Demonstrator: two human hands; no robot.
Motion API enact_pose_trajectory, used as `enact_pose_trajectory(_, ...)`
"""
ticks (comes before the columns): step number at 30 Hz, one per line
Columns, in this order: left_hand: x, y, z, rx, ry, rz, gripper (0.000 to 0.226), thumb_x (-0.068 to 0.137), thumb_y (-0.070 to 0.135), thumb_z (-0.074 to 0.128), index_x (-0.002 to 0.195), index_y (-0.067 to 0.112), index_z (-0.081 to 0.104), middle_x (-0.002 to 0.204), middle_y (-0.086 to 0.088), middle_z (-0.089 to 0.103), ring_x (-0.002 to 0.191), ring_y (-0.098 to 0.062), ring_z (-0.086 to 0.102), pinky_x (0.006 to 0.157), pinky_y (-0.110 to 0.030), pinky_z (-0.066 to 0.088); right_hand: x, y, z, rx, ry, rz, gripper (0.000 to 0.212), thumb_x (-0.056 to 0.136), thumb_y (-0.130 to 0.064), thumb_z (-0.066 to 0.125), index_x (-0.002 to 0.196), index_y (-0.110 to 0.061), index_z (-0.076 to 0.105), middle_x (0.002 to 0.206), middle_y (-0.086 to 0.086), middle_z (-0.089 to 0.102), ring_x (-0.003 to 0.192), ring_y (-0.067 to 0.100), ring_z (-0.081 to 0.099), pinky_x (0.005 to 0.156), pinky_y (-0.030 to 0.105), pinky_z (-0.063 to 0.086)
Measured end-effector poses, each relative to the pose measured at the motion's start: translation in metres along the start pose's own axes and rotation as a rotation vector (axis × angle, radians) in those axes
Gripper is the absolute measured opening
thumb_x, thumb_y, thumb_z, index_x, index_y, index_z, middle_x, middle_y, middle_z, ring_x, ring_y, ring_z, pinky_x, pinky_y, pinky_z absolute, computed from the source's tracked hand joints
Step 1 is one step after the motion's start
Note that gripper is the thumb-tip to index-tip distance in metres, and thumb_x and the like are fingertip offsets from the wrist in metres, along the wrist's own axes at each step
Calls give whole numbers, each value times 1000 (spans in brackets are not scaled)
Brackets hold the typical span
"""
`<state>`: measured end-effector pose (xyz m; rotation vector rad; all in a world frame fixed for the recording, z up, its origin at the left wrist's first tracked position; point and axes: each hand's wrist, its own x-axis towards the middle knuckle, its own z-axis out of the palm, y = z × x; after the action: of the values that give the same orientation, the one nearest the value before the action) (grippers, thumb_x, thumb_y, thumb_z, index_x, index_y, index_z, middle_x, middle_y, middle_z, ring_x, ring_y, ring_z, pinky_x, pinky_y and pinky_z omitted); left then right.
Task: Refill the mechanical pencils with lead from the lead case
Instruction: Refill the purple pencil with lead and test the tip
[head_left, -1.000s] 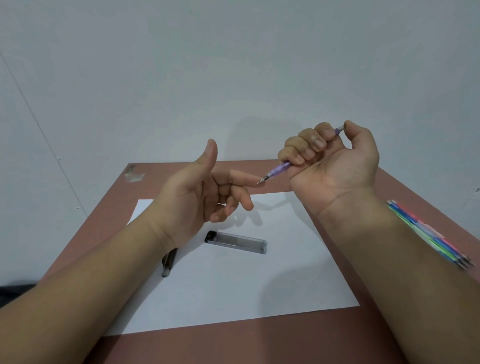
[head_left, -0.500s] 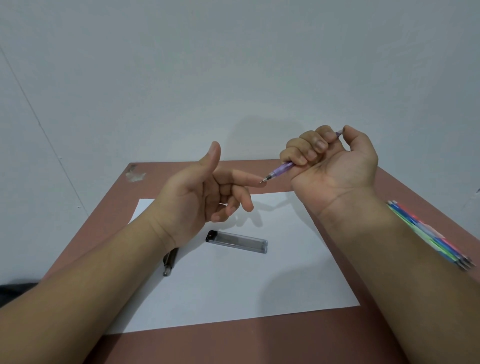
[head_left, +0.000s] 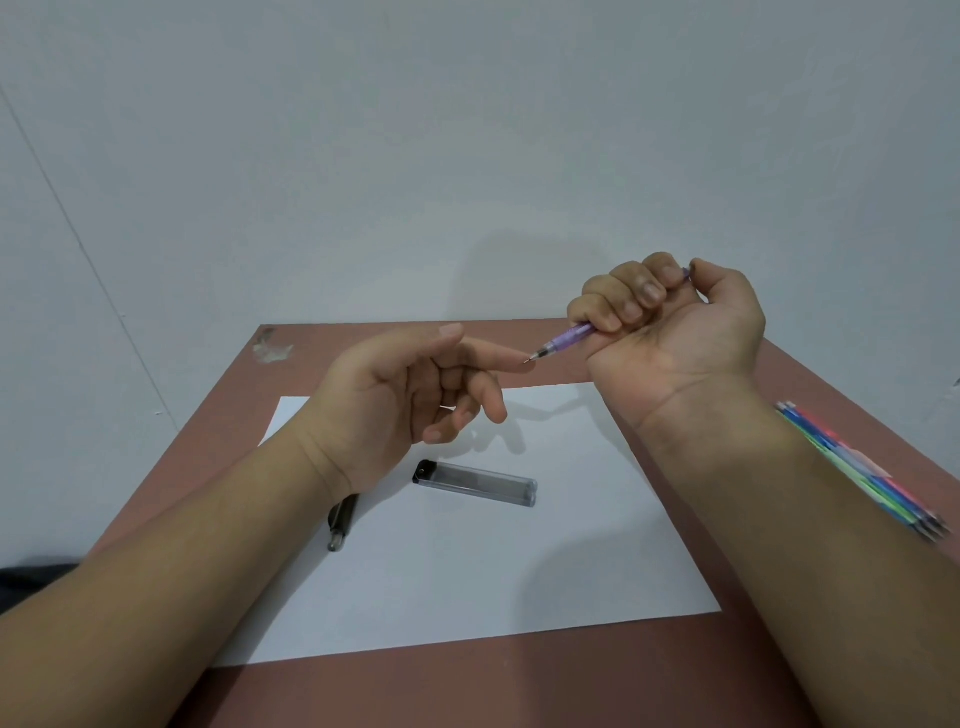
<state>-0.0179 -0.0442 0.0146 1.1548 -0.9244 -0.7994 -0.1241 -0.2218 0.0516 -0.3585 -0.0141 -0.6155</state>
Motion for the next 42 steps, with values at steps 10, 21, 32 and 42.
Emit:
enact_pose_trajectory(10,0,-1,0,-13,1,5,52,90,36,40,105,3,77,79,-20,66,63,-25,38,54,-37,18,0,1,0,23,-18,27,40,96,-37,36,62,-15,40,59,-2,31,48,17,26,50,26,26)
enact_pose_trajectory(21,0,-1,0,-19,-11,8,50,89,36,41,104,5,77,80,-20,65,63,-26,39,53,-37,18,-1,0,0,25,-33,29,38,94,-35,35,62,-15,39,60,-1,31,49,17,26,50,27,26)
enact_pose_trajectory(32,1,-4,-5,-23,-40,13,53,84,41,50,112,2,73,83,-21,65,62,-25,42,53,-36,21,-1,0,1,-7,-36,3,39,95,-37,36,63,-15,39,59,-2,30,50,17,26,51,27,25)
enact_pose_trajectory(42,1,-3,-4,-17,-28,-3,49,88,35,46,113,2,73,84,-21,65,64,-25,42,54,-36,20,-1,-1,2,-18,-47,-7,40,94,-39,36,63,-15,39,61,-1,30,51,17,25,53,27,23)
